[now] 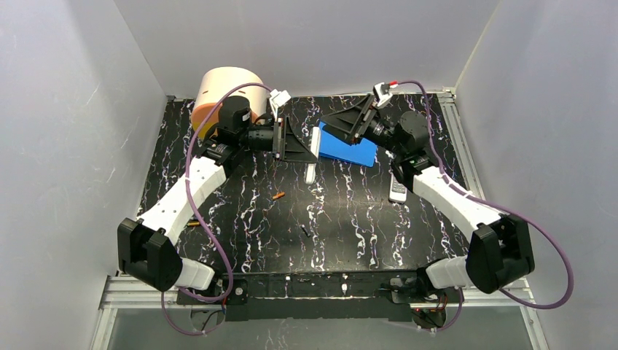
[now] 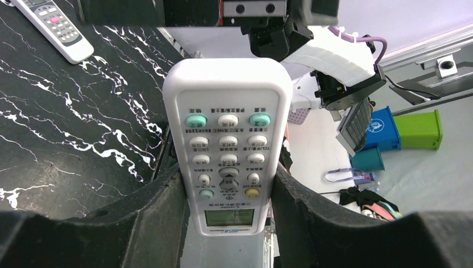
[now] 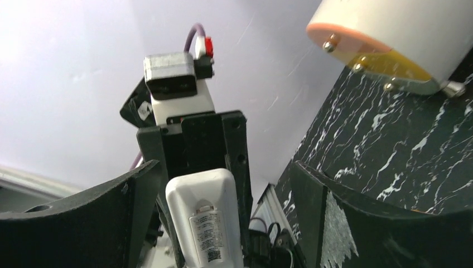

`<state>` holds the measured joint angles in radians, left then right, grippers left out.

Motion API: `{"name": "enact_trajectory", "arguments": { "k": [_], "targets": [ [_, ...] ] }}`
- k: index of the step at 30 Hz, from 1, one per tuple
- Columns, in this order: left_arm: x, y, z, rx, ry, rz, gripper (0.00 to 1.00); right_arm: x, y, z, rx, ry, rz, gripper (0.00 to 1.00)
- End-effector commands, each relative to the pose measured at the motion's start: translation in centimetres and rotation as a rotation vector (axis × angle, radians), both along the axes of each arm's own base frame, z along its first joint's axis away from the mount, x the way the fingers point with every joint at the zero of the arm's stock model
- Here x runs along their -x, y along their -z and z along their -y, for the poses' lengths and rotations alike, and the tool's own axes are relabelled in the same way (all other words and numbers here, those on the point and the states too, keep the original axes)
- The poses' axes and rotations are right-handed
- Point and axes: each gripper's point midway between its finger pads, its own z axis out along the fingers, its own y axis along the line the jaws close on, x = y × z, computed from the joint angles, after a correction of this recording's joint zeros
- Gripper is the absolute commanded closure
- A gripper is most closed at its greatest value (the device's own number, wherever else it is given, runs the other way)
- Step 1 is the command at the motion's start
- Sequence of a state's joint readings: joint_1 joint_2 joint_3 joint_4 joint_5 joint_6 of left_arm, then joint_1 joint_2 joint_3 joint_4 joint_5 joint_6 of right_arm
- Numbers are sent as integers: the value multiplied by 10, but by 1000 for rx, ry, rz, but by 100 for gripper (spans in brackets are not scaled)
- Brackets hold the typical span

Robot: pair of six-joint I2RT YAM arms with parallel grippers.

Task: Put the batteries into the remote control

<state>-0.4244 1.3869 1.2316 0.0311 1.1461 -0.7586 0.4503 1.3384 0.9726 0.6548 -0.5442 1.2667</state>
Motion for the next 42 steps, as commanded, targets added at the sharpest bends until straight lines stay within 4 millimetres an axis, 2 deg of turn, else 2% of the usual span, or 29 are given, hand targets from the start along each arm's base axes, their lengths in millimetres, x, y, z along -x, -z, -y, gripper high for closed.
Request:
{"name": "enact_trajectory", "arguments": {
  "k": [1, 10, 14, 16, 18, 20, 21, 22, 24, 27, 30, 34, 38, 42],
  "targets": [
    [5, -16, -1, 31, 35, 39, 100, 27, -29, -16, -6, -127, 142, 7],
    [3, -17, -1, 31, 25, 37, 100, 45, -31, -32, -5, -247, 165, 13],
    [3, -20, -1, 36, 31, 31, 100, 43, -28, -37, -12, -271, 133, 27],
    [4, -22, -1, 37, 31, 27, 98, 44, -33, -37, -41, -276, 143, 36],
    [3, -24, 0, 37, 25, 21, 96, 43, -38, -37, -58, -271, 142, 48],
    [0, -25, 0, 35, 5, 21, 86, 38, -39, -37, -60, -253, 127, 63],
    [-3, -24, 1, 30, -12, 19, 74, 35, -39, -37, -62, -233, 108, 70],
    [-7, -22, 0, 16, -43, 20, 57, 28, -37, -36, -62, -194, 77, 75],
    [-21, -7, -4, -68, -159, 27, 28, 10, -24, -33, -39, -93, -33, 79],
    [-44, 19, -19, -199, -333, 83, 9, -21, 25, -21, 70, 102, -309, 79],
    [-58, 31, -26, -231, -440, 141, 6, -30, 73, -9, 117, 223, -589, 81],
    [-69, 43, -31, -229, -575, 290, 6, -30, 104, -10, 57, 246, -833, 83],
    [-67, 67, -25, -301, -595, 380, 11, -35, 114, -8, 10, 287, -958, 83],
    [-64, 65, -12, -260, -596, 375, 19, -35, 125, -4, 46, 327, -1022, 83]
  ]
}}
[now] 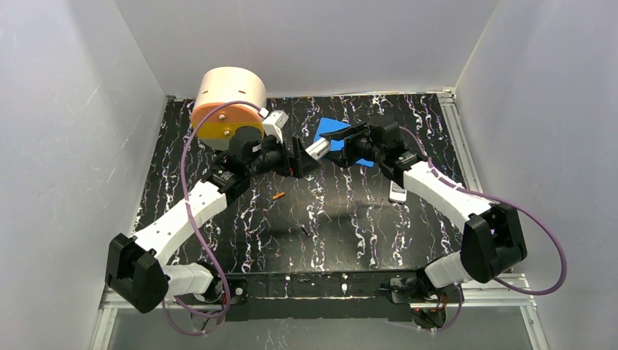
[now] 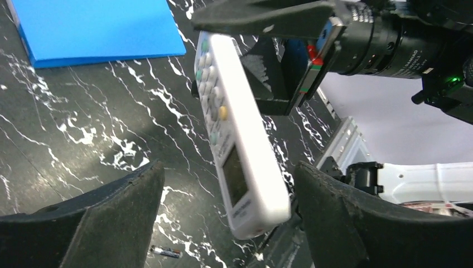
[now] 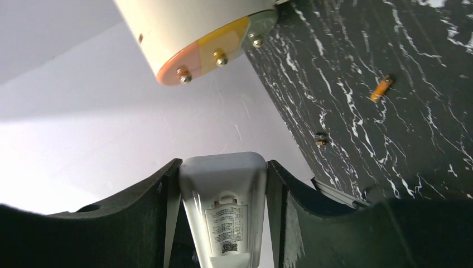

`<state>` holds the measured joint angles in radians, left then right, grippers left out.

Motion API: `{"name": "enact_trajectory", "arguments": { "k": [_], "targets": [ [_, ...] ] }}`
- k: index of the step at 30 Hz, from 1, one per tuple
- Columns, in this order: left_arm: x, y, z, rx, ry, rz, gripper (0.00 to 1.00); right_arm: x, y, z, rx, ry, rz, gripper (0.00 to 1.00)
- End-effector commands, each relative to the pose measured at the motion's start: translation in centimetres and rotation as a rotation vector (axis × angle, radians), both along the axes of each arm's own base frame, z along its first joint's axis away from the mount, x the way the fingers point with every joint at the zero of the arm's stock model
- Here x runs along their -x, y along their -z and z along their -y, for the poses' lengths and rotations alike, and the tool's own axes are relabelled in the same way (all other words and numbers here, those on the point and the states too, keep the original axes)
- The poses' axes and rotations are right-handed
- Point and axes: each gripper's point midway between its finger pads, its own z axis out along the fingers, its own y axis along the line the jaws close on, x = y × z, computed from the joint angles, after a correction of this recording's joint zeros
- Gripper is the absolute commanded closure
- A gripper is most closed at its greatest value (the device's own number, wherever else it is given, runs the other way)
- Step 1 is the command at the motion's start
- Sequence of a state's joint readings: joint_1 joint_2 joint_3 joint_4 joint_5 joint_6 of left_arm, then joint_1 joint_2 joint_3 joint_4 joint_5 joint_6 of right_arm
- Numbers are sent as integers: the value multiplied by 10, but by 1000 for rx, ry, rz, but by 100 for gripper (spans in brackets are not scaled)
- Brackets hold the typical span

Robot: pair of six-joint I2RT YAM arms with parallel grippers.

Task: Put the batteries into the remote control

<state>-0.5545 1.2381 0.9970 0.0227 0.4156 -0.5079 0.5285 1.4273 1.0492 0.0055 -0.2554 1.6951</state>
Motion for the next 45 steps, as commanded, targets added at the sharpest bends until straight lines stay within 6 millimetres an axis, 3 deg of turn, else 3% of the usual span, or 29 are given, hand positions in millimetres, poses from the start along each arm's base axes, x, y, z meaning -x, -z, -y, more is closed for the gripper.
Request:
{"name": "enact_trajectory", "arguments": {
  "k": [1, 3, 6, 11, 13, 15, 17, 25, 27, 28, 31, 33, 37, 39, 40, 42, 45],
  "targets": [
    [-17, -18, 2, 16, -85, 133, 23, -5, 6, 4, -8, 78, -123, 83],
    [-23, -17, -3, 5, -141, 138, 33, -3, 11, 4, -11, 76, -142, 83],
    [-30, -17, -10, 5, -202, 153, 41, 1, 19, 6, 2, 75, -182, 84],
    [-20, 7, -2, -11, -135, 98, 66, 5, 25, 5, -28, 78, -223, 85],
    [-16, 13, -2, -9, -126, 76, 64, 6, 28, 5, -31, 80, -241, 85],
    [-12, 15, -1, -5, -113, 67, 47, 8, 31, 6, -33, 86, -255, 85],
    [-11, 15, -2, 1, -118, 60, 45, 9, 35, 6, -42, 89, -270, 85],
    [-12, 9, -3, 11, -129, 76, 91, 16, 46, 4, -35, 62, -293, 86],
    [-11, 11, 1, 11, -104, 65, 100, 15, 45, 4, -33, 56, -278, 81],
    [-11, 13, 3, 13, -99, 56, 100, 15, 43, 2, -33, 36, -257, 73],
    [-9, 22, 6, -5, -91, -18, 100, 13, 43, 0, 40, -45, -149, 30],
    [-9, 31, 5, -66, -92, -91, 100, 9, 55, 13, 187, -116, -38, 20],
    [-4, 45, 5, -117, -61, -215, 100, 7, 94, 72, 676, -213, 144, 15],
    [0, 55, 6, -108, -31, -300, 100, 14, 105, 87, 769, -283, 223, 15],
    [2, 62, 8, -102, -9, -353, 100, 19, 104, 88, 780, -326, 287, 17],
    [9, 75, 11, -89, 30, -456, 100, 29, 91, 68, 673, -424, 452, 25],
    [21, 91, 18, -73, 103, -585, 100, 50, 82, 42, 503, -548, 565, 33]
  ]
}}
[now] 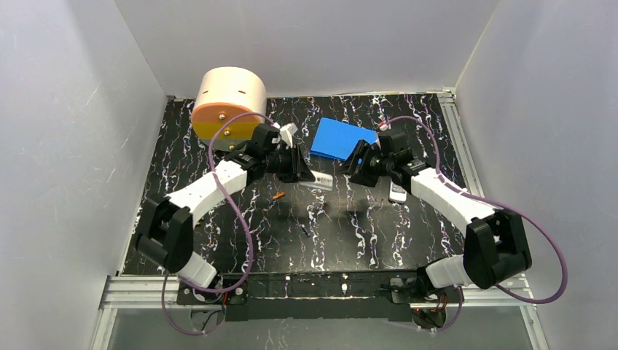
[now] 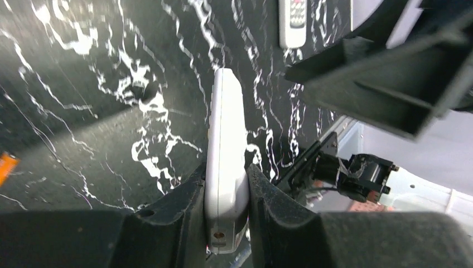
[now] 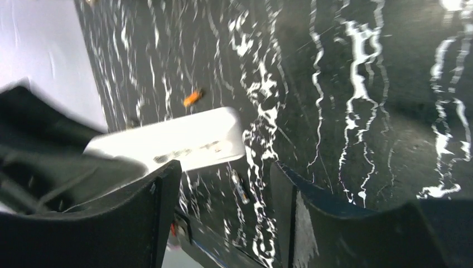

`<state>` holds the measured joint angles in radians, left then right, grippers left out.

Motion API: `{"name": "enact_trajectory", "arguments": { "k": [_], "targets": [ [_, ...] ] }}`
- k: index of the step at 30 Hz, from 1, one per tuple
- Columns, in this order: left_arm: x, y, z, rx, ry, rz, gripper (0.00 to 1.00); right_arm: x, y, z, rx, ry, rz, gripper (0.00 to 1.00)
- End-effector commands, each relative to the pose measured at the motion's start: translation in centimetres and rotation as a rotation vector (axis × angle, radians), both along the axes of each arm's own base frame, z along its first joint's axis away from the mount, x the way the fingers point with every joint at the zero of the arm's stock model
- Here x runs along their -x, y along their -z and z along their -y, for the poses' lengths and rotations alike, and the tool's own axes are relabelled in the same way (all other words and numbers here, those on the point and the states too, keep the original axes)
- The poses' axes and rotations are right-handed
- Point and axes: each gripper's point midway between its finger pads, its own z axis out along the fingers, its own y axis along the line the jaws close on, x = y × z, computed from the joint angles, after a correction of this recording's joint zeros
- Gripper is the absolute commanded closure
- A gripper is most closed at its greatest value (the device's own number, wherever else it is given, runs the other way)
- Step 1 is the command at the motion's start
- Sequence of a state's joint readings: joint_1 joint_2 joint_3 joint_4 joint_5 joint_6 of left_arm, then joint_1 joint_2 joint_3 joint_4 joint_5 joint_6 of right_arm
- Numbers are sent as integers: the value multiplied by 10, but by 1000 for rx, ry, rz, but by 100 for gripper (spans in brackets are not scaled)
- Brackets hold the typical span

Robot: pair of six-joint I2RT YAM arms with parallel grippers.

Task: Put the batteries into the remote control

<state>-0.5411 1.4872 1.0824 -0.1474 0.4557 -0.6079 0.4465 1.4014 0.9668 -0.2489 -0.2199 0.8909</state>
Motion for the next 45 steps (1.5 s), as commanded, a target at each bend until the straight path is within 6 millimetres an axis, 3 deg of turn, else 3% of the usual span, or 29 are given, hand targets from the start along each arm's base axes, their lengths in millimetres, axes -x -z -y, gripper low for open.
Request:
{"name": "enact_trajectory", "arguments": {
  "k": [1, 5, 9, 14, 24, 30, 36, 45],
  "targets": [
    [33, 11, 11, 75, 122, -256, 100, 25, -18, -29, -111, -339, 198, 34],
    [39, 32, 8, 38, 130, -336, 100, 27, -14, -37, -154, -357, 226, 38],
    [38, 45, 10, 36, 122, -383, 100, 36, 14, -36, -151, -356, 167, 39],
    [39, 64, 1, -43, 93, -427, 100, 48, 34, -49, -158, -405, 130, 37],
    [47, 96, -8, -82, 12, -509, 100, 66, 55, -53, -206, -357, 56, 33],
    [54, 104, -12, -85, 2, -525, 100, 71, 61, -62, -239, -369, 46, 33],
    [59, 110, -18, -97, -14, -517, 100, 73, 77, -54, -196, -309, -1, 30],
    [60, 112, -18, -94, -15, -511, 100, 73, 81, -57, -206, -310, -7, 28]
  ]
}}
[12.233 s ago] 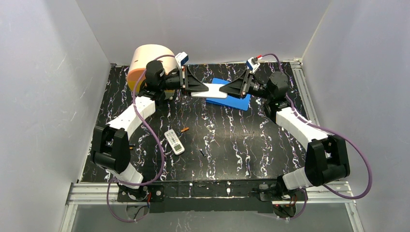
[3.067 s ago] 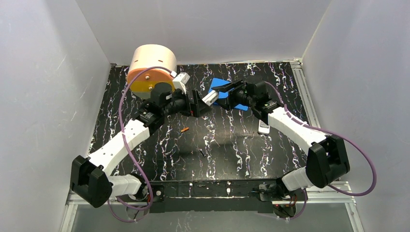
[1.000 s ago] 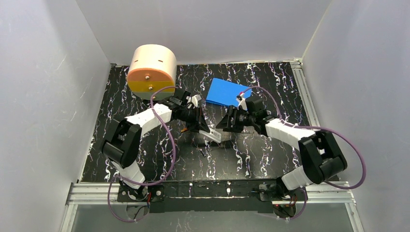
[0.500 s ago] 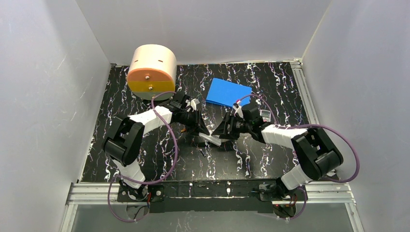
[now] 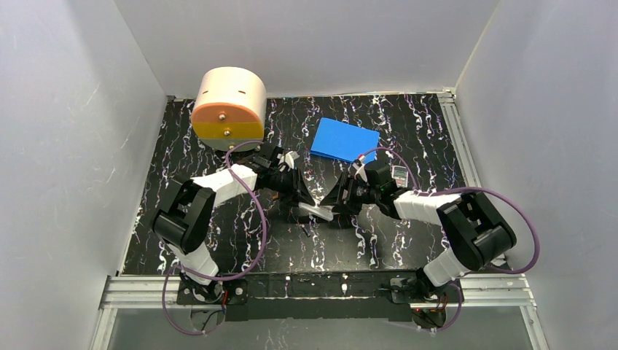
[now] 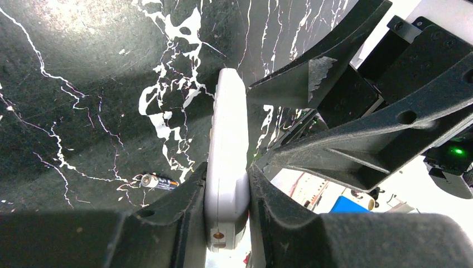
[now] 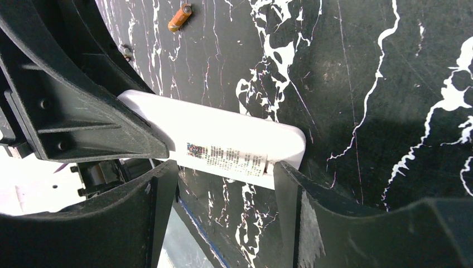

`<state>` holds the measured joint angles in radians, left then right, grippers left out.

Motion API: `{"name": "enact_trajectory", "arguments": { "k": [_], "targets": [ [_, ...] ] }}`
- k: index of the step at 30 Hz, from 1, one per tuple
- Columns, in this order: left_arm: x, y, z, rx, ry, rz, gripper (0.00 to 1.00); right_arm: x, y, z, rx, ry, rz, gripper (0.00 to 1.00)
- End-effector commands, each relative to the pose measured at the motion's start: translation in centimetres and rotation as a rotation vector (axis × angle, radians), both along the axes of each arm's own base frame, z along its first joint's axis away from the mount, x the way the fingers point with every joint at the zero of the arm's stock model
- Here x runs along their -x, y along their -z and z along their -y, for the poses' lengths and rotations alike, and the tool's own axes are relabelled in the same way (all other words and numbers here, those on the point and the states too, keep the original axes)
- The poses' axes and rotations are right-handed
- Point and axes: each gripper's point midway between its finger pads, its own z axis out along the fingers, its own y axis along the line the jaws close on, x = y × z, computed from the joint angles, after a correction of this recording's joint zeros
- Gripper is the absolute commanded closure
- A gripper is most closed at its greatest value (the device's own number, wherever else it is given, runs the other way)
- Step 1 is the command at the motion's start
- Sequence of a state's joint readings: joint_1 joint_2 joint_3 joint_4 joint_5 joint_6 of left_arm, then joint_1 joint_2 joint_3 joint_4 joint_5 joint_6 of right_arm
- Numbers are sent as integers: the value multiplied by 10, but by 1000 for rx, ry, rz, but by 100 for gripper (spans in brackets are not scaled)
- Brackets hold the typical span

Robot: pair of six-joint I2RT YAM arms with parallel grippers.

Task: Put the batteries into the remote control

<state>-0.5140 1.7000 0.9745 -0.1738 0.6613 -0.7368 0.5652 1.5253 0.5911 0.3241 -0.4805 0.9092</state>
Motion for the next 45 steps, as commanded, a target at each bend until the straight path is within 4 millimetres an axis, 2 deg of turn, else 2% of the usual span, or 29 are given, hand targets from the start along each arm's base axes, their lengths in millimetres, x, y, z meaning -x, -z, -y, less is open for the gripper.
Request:
{"name": "enact_trajectory", "arguments": {
  "k": [1, 9, 12, 18, 29, 42, 45],
  "targets": [
    [12, 17, -15, -87, -19, -37, 100, -1, 0, -6, -23, -6, 20, 28],
    [13, 12, -7, -32, -6, -46, 100, 2, 4, -14, -73, -25, -10, 28],
    [14, 12, -7, -26, 0, -46, 100, 2, -1, -18, -121, -22, -18, 28],
    [17, 14, -7, -31, 10, -48, 100, -2, -34, -34, -298, -35, 5, 29],
    [27, 24, -14, -130, 71, -62, 100, -14, -97, -42, -531, -32, 173, 31],
    [34, 35, -20, -229, 119, -87, 100, -18, -135, -37, -641, -28, 291, 33],
    [35, 37, -21, -233, 119, -97, 100, -19, -139, -34, -662, -24, 305, 34]
  ]
}}
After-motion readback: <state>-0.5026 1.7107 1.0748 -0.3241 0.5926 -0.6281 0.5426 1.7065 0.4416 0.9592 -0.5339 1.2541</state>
